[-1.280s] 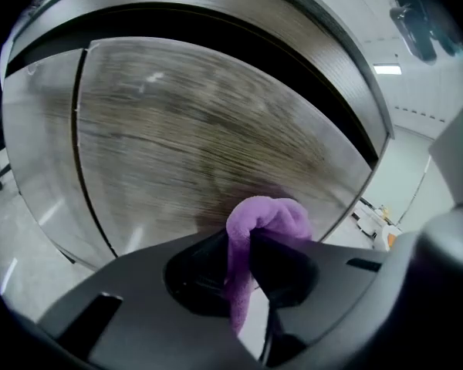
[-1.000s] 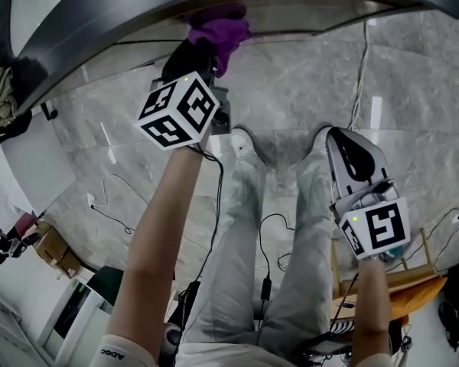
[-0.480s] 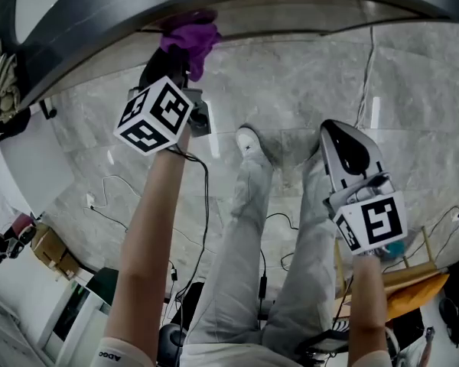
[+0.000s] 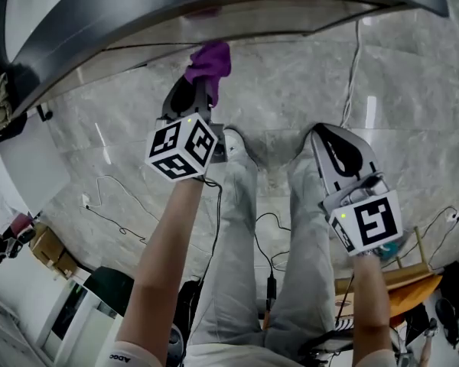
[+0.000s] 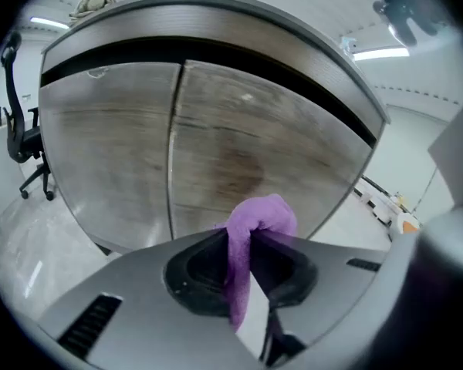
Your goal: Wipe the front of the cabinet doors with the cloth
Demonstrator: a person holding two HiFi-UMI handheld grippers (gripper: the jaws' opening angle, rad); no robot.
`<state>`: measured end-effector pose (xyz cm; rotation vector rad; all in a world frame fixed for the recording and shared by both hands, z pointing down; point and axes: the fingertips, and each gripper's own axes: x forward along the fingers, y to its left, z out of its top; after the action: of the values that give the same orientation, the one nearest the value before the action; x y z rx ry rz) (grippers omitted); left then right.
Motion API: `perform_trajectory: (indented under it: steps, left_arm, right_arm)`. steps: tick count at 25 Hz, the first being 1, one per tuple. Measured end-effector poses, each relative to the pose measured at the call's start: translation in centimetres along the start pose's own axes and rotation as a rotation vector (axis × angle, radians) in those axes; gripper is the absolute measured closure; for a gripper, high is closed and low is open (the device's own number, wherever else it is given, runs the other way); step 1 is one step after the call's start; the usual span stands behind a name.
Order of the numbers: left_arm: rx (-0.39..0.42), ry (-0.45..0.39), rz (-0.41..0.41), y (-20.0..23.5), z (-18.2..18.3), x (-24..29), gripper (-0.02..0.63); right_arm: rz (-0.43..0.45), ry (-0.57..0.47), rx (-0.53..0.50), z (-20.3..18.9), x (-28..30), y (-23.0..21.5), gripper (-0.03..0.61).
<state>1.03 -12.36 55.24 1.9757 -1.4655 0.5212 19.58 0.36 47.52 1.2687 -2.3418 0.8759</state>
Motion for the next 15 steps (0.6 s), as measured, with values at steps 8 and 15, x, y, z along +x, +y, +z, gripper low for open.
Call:
perform_trajectory:
  steps: [8,15]
  left_arm:
    - [0.067,0.089,-0.121,-13.1,-4.3,4.7,0.554]
    - [0.133,0.12,-0.2,-20.4,-4.3,10.4,0.554]
  right_arm:
    - [-0.004,0.018,0.015,-1.8,-4.8,-6.4,0.549]
    - [-0.065,-0.002,0.083,-3.9,-8.0,-11.8,0.549]
